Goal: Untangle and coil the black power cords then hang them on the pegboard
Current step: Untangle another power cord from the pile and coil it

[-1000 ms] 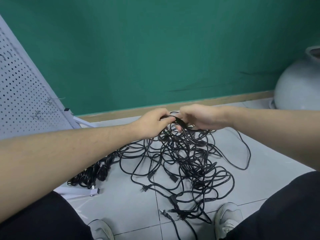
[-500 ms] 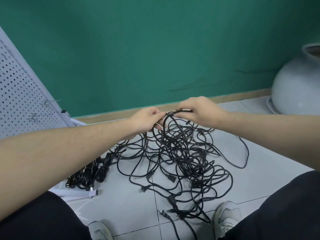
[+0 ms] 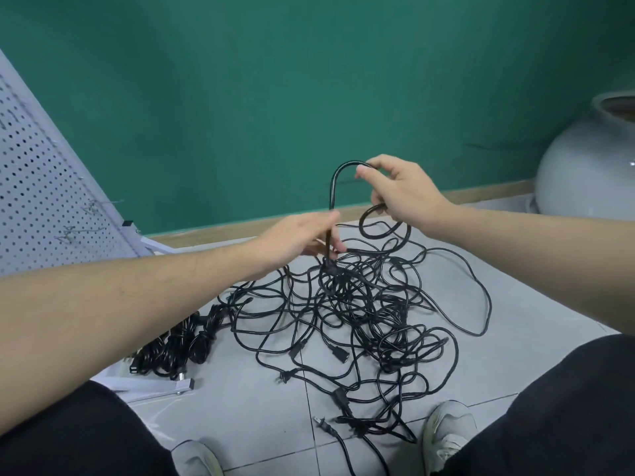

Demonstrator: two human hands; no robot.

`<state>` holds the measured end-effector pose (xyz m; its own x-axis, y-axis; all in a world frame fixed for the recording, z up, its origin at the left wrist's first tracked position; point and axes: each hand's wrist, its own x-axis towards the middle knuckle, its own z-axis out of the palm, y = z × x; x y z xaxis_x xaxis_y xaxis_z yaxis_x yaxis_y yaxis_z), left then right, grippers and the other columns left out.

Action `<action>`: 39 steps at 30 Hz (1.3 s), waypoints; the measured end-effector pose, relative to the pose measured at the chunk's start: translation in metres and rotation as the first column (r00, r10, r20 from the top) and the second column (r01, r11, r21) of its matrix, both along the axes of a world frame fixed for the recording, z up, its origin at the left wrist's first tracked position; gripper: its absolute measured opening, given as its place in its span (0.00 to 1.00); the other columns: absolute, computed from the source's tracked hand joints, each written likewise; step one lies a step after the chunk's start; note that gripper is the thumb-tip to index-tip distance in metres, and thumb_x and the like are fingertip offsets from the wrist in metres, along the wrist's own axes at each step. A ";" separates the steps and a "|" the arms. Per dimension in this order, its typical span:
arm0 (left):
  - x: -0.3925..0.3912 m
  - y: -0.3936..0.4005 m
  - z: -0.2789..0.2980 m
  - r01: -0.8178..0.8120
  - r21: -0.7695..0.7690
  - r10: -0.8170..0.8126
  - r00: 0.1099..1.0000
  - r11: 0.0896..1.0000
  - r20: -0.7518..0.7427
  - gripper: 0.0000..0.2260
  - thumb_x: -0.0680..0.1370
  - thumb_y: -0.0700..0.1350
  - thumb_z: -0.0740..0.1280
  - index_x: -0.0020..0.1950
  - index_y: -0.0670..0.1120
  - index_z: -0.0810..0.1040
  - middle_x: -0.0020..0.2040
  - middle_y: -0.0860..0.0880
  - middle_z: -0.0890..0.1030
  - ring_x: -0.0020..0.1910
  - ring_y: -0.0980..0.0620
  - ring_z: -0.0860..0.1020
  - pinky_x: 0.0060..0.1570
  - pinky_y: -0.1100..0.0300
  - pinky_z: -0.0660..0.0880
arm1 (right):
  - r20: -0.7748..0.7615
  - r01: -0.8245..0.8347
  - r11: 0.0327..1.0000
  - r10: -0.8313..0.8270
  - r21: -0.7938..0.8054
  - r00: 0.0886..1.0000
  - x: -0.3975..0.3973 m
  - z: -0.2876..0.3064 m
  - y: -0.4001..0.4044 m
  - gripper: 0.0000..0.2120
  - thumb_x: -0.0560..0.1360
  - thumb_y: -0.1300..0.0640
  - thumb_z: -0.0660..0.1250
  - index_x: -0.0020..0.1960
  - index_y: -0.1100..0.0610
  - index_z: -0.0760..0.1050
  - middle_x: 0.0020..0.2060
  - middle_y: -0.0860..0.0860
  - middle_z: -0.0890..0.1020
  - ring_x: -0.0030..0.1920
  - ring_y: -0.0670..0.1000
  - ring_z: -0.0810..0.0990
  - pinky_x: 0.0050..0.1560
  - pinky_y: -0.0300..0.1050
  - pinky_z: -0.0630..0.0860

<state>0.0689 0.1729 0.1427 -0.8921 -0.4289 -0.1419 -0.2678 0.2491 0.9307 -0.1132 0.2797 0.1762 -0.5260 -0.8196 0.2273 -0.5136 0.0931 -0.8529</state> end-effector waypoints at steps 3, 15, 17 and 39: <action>0.001 0.006 0.003 -0.016 -0.046 0.014 0.998 0.999 -0.061 0.09 0.87 0.47 0.58 0.49 0.46 0.70 0.34 0.46 0.82 0.40 0.45 0.84 0.46 0.58 0.80 | 0.007 -0.028 0.999 0.028 0.042 1.000 0.001 -0.001 -0.001 0.09 0.83 0.47 0.63 0.46 0.49 0.76 0.28 0.49 0.79 0.25 0.50 0.72 0.25 0.38 0.69; 0.035 -0.038 0.012 -0.064 -0.161 0.086 0.987 0.985 0.133 0.13 0.84 0.52 0.64 0.43 0.47 0.75 0.31 0.52 0.77 0.38 0.48 0.80 0.55 0.45 0.79 | 0.214 -0.121 0.979 0.083 0.167 0.973 -0.020 -0.007 0.005 0.09 0.83 0.52 0.64 0.51 0.55 0.81 0.28 0.47 0.79 0.34 0.48 0.77 0.45 0.42 0.76; 0.044 -0.039 0.010 -0.022 -0.241 0.066 0.982 0.970 0.178 0.14 0.85 0.51 0.62 0.43 0.46 0.73 0.31 0.51 0.79 0.46 0.45 0.85 0.64 0.44 0.74 | 0.146 -0.095 0.974 0.066 0.204 0.987 -0.019 -0.006 0.004 0.09 0.83 0.53 0.64 0.54 0.55 0.81 0.27 0.46 0.75 0.30 0.47 0.73 0.38 0.40 0.73; 0.028 0.004 0.012 -0.036 0.005 0.035 0.987 0.999 0.159 0.18 0.70 0.59 0.78 0.57 0.57 0.84 0.57 0.45 0.84 0.31 0.52 0.72 0.33 0.58 0.71 | 0.666 -0.170 0.985 0.116 0.016 0.737 0.053 0.022 -0.025 0.06 0.86 0.56 0.55 0.53 0.53 0.69 0.39 0.53 0.87 0.38 0.49 0.86 0.41 0.41 0.74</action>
